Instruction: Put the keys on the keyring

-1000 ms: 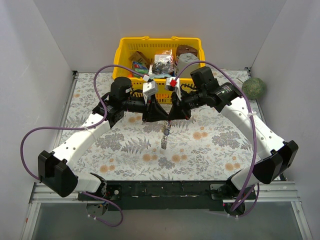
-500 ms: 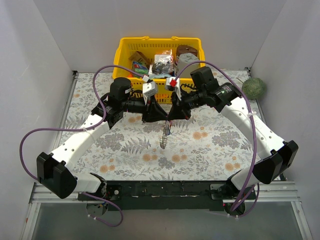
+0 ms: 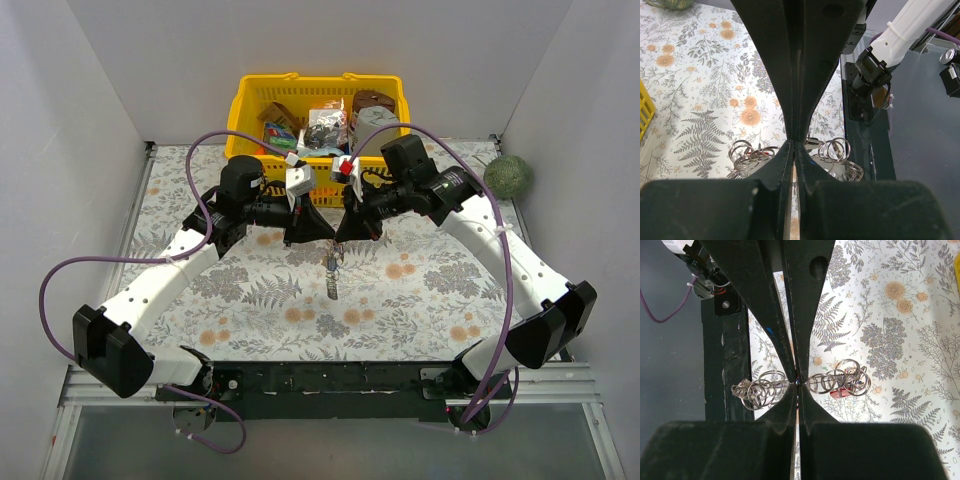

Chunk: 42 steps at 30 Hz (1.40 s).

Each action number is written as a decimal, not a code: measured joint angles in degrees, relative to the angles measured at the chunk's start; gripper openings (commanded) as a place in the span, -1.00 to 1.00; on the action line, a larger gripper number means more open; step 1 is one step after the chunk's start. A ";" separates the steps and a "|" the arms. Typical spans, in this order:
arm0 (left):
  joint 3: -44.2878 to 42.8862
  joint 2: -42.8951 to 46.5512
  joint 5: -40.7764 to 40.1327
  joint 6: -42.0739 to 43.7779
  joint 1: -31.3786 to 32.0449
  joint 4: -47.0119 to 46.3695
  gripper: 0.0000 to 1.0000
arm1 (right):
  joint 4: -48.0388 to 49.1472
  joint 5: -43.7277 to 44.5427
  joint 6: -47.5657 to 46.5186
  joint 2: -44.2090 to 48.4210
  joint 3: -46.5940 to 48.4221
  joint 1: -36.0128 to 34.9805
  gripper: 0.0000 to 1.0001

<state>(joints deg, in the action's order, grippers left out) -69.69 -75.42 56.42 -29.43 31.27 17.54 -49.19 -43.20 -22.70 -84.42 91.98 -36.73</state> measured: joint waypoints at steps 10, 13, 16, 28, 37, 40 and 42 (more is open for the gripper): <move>1.01 0.46 -0.24 -1.44 -0.02 -1.81 -1.00 | 1.55 0.72 1.14 0.85 -0.87 0.00 -0.42; 4.11 1.77 -1.51 -3.78 -0.02 -4.52 -1.00 | 5.09 1.03 3.08 2.73 -2.56 0.00 -0.15; 7.54 3.13 -2.93 -6.88 -0.02 -8.81 -1.00 | 8.70 1.55 5.55 5.40 -4.11 0.00 0.07; 16.76 11.43 -6.54 -17.25 -0.04 -30.32 -1.00 | 18.40 1.29 11.17 9.77 -7.89 2.08 0.13; 22.03 14.71 -7.37 -22.53 -0.33 -43.08 -1.00 | 25.03 -5.09 13.99 12.11 -13.51 6.36 0.19; 23.89 15.39 -7.56 -24.52 -0.42 -47.52 -1.00 | 28.28 -8.24 15.39 13.42 -15.41 7.89 0.28; 25.33 15.72 -7.61 -26.18 -0.48 -51.10 -1.00 | 30.69 -10.29 16.59 14.29 -16.70 8.44 0.31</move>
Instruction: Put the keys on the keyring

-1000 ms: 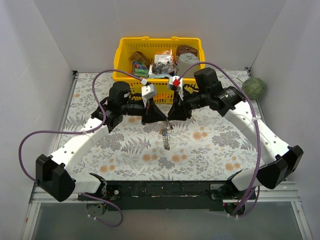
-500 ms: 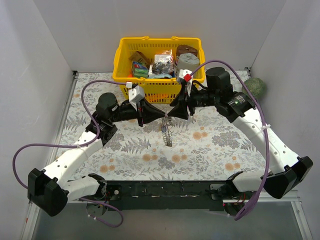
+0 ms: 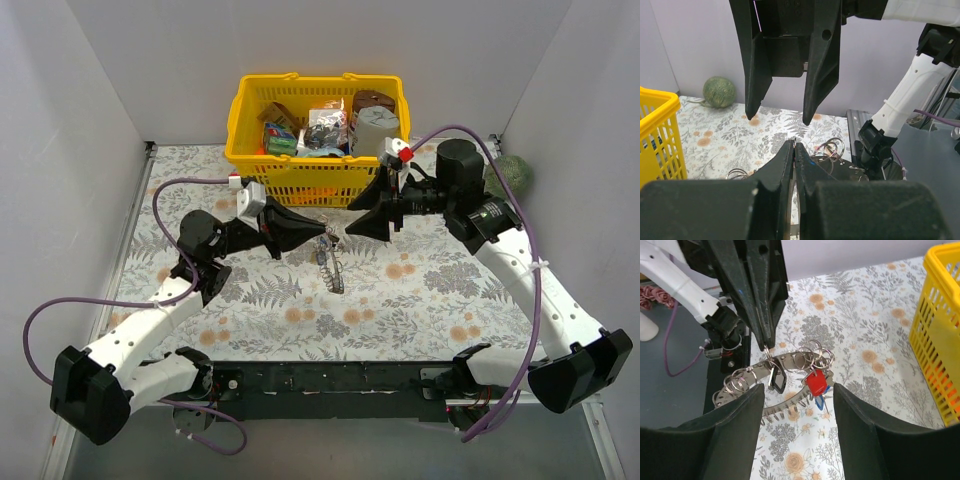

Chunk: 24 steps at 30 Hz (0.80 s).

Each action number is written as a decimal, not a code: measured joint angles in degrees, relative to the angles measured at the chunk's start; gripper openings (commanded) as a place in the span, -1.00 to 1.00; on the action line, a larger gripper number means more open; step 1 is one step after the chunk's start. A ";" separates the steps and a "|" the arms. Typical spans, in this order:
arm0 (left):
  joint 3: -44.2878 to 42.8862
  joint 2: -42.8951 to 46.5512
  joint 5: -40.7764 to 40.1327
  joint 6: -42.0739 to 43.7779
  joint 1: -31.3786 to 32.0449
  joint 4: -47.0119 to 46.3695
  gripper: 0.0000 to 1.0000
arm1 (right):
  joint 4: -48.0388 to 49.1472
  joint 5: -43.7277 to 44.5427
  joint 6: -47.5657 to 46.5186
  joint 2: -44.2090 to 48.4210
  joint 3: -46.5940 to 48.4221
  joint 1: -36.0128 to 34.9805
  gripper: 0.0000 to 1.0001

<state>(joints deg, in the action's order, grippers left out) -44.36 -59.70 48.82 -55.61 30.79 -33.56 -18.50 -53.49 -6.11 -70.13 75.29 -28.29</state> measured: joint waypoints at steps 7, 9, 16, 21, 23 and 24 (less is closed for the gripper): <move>3.45 -0.11 0.00 -6.16 -0.09 -13.09 -1.00 | 7.72 -5.51 4.52 0.63 -1.36 0.04 0.32; 4.02 -0.42 0.02 -7.80 -0.09 -16.55 -1.00 | 10.10 -6.54 5.97 0.68 -1.86 0.04 0.30; 4.26 -2.82 0.28 -12.15 -0.09 -25.24 -1.00 | 15.61 -8.15 10.05 0.48 -3.06 -1.33 0.14; 4.26 -3.30 0.35 -13.22 -0.09 -27.06 -1.00 | 19.28 -8.68 13.00 -0.15 -3.96 -2.43 -0.06; 4.24 -3.37 0.46 -13.40 -0.09 -27.54 -1.00 | 20.15 -8.83 13.77 -0.50 -3.98 -2.60 -0.21; 4.26 -3.41 0.50 -13.44 -0.09 -27.78 -1.00 | 20.46 -8.87 14.01 -0.68 -3.98 -2.64 -0.26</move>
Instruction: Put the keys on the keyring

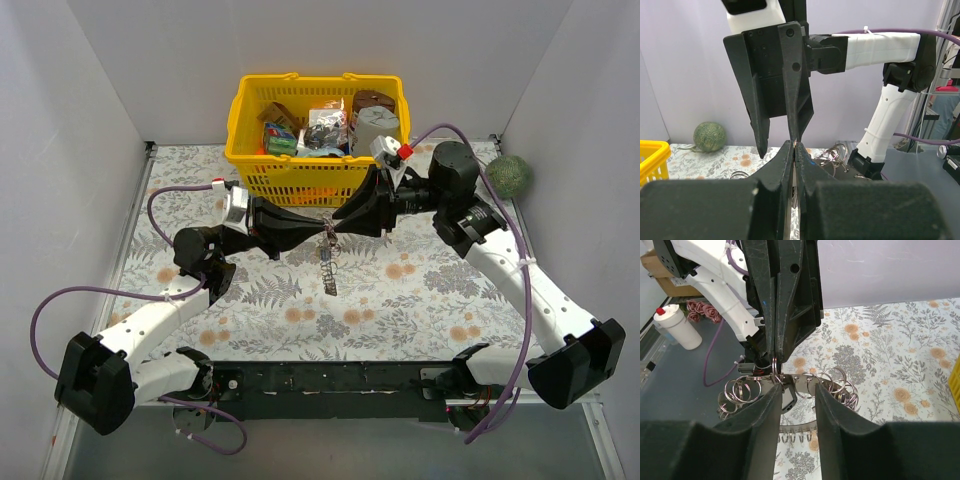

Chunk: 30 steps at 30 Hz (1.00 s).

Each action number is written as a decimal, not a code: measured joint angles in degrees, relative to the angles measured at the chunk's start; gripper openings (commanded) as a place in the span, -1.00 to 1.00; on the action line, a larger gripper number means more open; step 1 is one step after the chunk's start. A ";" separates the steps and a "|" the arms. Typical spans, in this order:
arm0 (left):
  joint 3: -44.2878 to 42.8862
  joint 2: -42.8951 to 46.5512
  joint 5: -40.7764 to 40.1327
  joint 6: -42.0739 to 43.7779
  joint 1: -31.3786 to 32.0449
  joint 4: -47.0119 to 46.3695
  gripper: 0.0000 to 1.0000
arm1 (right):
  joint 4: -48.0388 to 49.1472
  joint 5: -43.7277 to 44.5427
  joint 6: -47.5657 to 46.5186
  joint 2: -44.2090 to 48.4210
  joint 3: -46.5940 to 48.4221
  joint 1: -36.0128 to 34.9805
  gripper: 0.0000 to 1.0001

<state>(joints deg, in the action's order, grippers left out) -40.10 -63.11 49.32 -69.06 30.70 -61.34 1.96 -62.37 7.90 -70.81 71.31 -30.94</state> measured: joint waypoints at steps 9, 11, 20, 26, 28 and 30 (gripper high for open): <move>0.00 -0.11 0.20 -0.28 0.00 -0.44 -1.00 | 1.57 -0.83 1.86 -0.61 0.00 -0.33 -0.88; 0.00 -0.11 0.20 -0.26 0.00 -0.44 -1.00 | 1.60 -0.85 1.97 -0.61 -0.02 -0.33 -0.97; 0.00 -0.11 0.17 -0.11 -0.15 -0.33 -1.00 | 0.94 -1.03 0.92 -0.61 -0.66 -0.33 -0.97; -0.02 -0.11 0.13 0.24 -0.15 -0.42 -1.00 | -1.86 -0.83 -1.27 -0.61 -0.94 -0.50 -0.97; 0.00 -0.11 0.11 0.24 -0.15 -0.42 -1.00 | -3.19 -0.74 -2.10 -0.66 -1.05 -0.68 -0.97; -0.02 -0.11 0.09 0.24 -0.15 -0.42 -1.00 | -3.96 -0.74 -2.56 -0.63 -1.14 -0.76 -0.97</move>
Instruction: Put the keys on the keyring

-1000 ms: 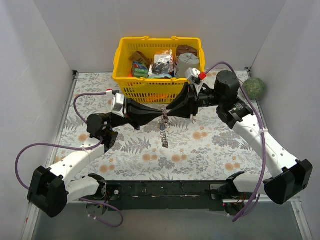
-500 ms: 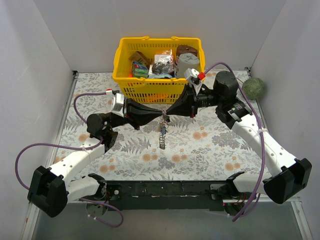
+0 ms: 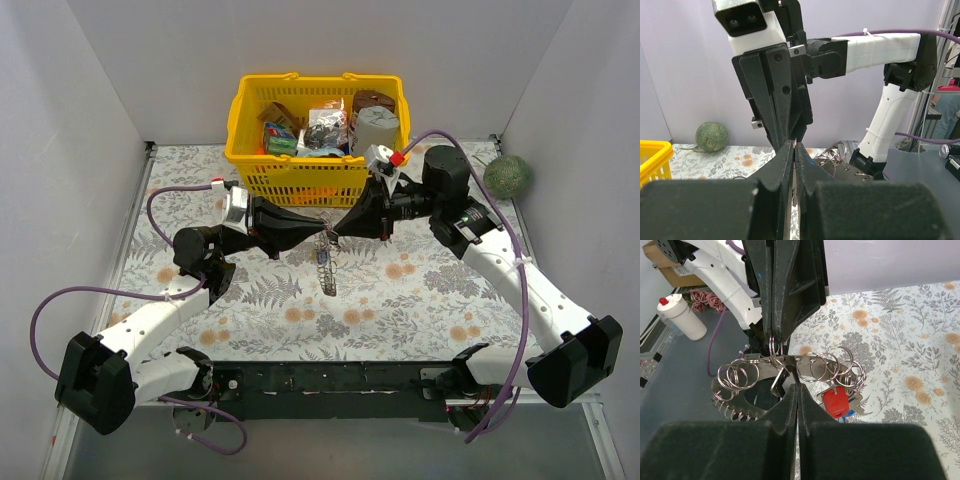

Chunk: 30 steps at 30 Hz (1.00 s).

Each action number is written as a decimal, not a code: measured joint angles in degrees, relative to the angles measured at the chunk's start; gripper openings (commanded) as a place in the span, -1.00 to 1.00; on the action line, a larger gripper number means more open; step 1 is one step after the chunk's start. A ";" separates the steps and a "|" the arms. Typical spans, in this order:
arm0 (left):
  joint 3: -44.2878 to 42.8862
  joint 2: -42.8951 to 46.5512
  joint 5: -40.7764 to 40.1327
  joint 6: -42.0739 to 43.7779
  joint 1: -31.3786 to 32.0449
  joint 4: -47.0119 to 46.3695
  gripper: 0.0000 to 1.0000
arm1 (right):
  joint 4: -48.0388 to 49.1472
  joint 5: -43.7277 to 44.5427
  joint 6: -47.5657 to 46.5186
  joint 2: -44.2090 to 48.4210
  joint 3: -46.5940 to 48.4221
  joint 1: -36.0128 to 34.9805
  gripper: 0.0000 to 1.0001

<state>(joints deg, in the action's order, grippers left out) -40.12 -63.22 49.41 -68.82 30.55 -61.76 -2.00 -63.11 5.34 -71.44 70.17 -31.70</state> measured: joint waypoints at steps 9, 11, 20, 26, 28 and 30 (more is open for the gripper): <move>0.02 0.02 0.17 0.02 0.00 0.04 -1.00 | -3.15 1.99 -2.69 0.52 -0.61 -0.57 -0.39; 0.00 0.09 0.52 0.07 0.00 0.13 -1.00 | -4.81 3.06 -4.15 0.85 -0.13 -0.57 -0.16; 0.00 0.85 1.75 0.63 0.00 0.90 -1.00 | -9.46 5.07 -9.03 2.56 4.31 0.72 0.22; 0.00 0.85 2.64 0.39 0.00 0.79 -1.00 | -6.75 2.89 -6.69 3.19 4.31 0.87 0.11; 0.00 0.85 2.91 0.15 0.00 0.59 -1.00 | -5.49 2.08 -5.38 3.02 4.31 0.76 0.06; 0.00 0.85 3.19 -0.20 0.00 0.31 -1.00 | -4.07 1.29 -4.20 2.73 4.31 0.42 0.01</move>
<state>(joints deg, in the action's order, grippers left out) -40.12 -62.37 52.60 -69.01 30.55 -61.45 -6.07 -61.82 1.15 -68.71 74.48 -31.29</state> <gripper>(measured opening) 0.018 0.539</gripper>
